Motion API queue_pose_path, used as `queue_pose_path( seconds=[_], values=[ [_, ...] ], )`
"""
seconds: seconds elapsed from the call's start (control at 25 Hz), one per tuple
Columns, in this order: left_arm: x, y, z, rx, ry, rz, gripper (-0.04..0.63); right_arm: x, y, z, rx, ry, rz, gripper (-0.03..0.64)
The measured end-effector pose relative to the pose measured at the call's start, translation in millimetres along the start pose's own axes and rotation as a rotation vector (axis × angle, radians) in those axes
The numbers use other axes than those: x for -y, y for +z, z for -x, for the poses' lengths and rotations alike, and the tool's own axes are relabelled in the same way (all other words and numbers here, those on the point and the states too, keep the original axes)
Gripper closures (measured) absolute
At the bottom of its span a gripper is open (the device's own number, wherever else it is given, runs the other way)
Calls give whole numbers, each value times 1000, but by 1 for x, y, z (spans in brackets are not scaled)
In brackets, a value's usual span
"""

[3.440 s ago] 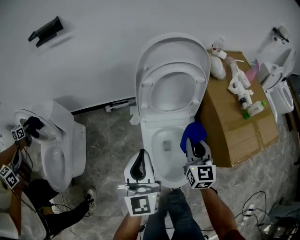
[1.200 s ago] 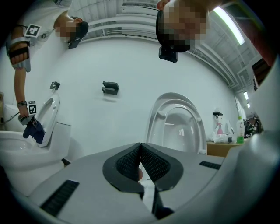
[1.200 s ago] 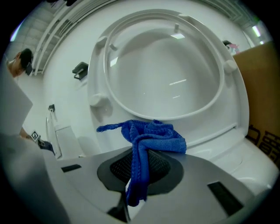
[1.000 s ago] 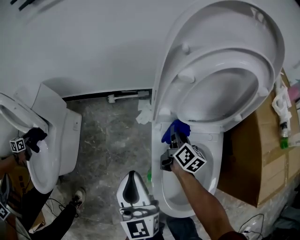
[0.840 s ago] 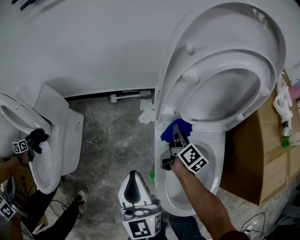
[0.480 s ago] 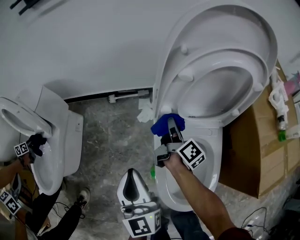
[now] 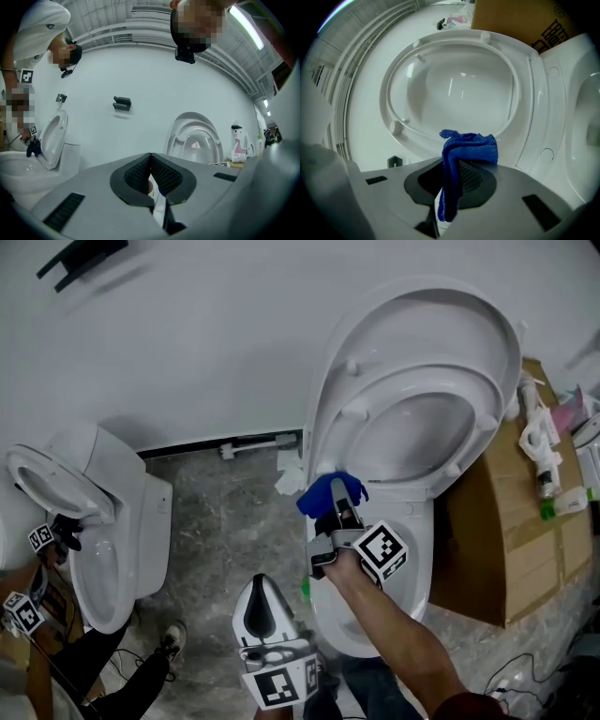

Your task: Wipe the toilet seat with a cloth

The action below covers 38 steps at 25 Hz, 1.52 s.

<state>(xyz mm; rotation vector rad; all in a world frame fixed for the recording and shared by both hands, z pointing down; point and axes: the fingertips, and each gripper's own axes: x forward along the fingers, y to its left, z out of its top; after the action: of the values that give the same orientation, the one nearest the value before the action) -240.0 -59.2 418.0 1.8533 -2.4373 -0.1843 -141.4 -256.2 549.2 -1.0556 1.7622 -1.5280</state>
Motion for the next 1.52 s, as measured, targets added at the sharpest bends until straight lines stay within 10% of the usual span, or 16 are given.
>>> queue_pose_path(
  seconds=[1.04, 1.2, 1.52],
  values=[
    [47, 94, -12, 49, -73, -8, 580, -179, 50, -7, -54, 161, 179, 561],
    [57, 109, -20, 66, -91, -3, 580, -203, 51, -8, -98, 182, 378, 561],
    [86, 117, -26, 62, -120, -2, 580, -242, 72, -9, -130, 139, 1193, 561]
  ],
)
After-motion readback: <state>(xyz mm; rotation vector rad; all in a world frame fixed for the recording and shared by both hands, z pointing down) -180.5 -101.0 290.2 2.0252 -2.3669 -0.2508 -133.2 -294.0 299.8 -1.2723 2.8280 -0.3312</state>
